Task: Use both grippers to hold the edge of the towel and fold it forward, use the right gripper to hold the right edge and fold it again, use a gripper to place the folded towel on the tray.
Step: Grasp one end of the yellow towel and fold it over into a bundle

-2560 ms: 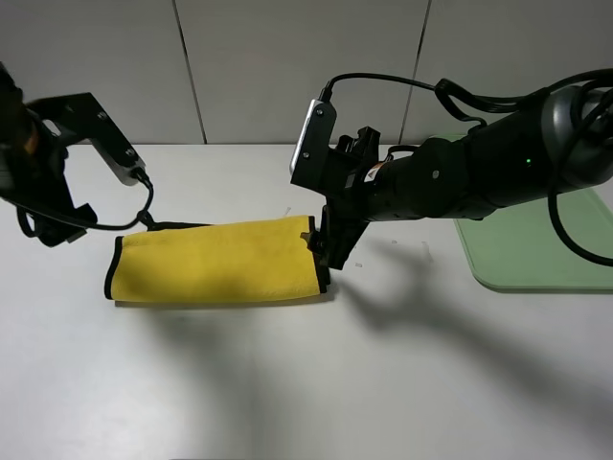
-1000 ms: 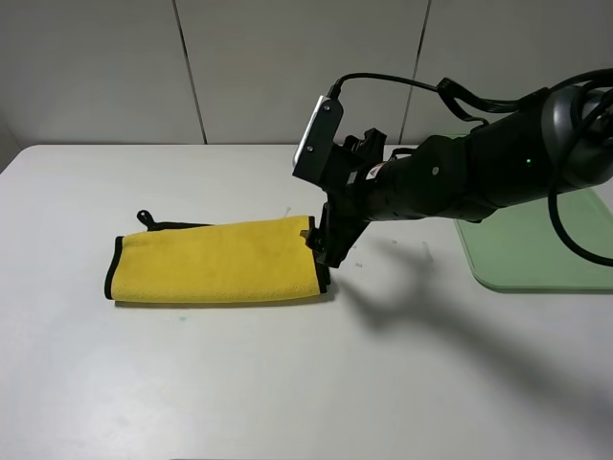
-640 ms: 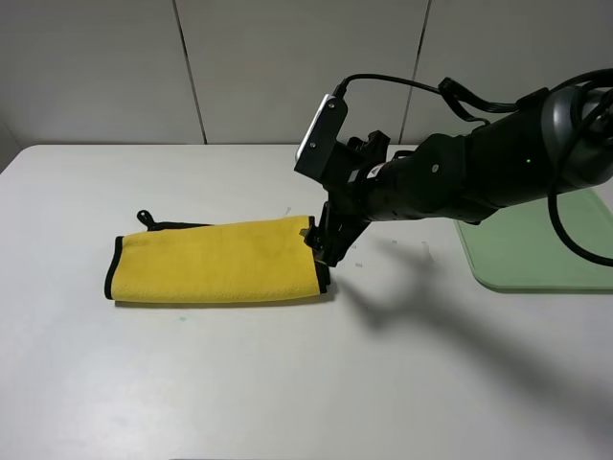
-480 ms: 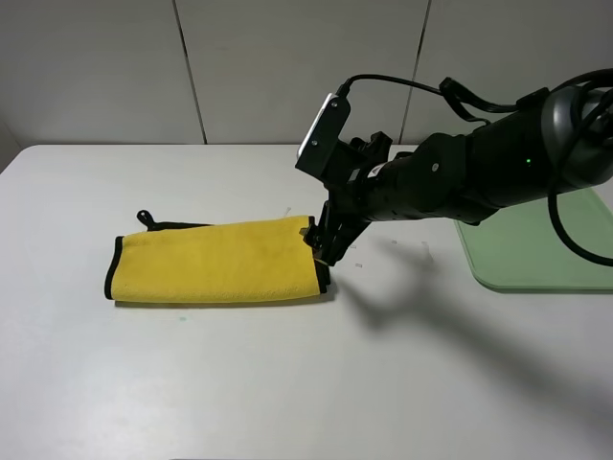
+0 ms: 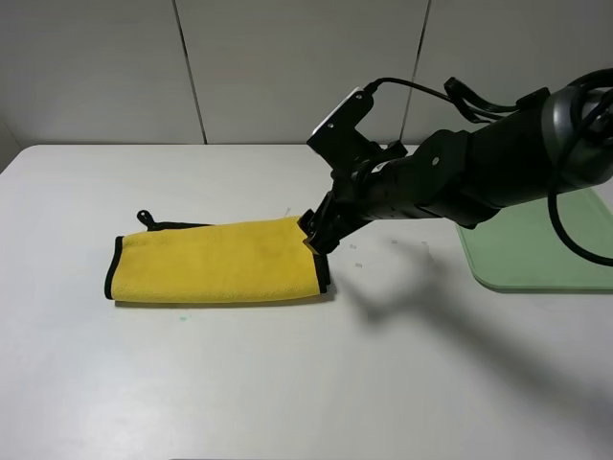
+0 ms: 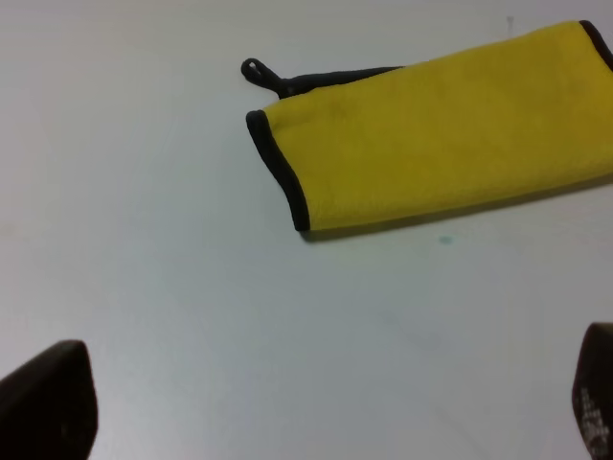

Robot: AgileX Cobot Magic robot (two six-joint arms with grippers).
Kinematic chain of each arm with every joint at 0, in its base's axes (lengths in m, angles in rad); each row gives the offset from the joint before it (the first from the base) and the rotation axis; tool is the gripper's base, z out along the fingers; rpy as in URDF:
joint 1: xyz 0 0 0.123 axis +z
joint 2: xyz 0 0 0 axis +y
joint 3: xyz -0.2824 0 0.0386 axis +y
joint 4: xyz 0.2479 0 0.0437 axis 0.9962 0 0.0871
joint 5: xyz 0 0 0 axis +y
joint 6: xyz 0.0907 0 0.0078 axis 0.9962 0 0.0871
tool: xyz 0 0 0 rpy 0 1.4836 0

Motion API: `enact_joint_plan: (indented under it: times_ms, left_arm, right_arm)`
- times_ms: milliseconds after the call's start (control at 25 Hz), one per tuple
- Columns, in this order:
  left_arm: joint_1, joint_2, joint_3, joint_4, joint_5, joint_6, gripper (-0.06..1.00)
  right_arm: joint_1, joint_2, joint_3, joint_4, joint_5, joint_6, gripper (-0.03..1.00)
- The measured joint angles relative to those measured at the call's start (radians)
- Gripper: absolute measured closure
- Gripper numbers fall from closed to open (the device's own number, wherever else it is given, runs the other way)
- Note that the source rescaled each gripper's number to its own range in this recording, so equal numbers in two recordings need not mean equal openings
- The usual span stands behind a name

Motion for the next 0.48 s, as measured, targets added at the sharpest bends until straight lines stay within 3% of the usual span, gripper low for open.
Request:
enact_joint_plan:
  times_ms: [480]
  left_arm:
    - [0.0,0.0,0.0,0.0,0.001,-0.001,-0.06]
  right_arm:
    - [0.0,0.006,0.0,0.376,-0.032,0.112,-0.03]
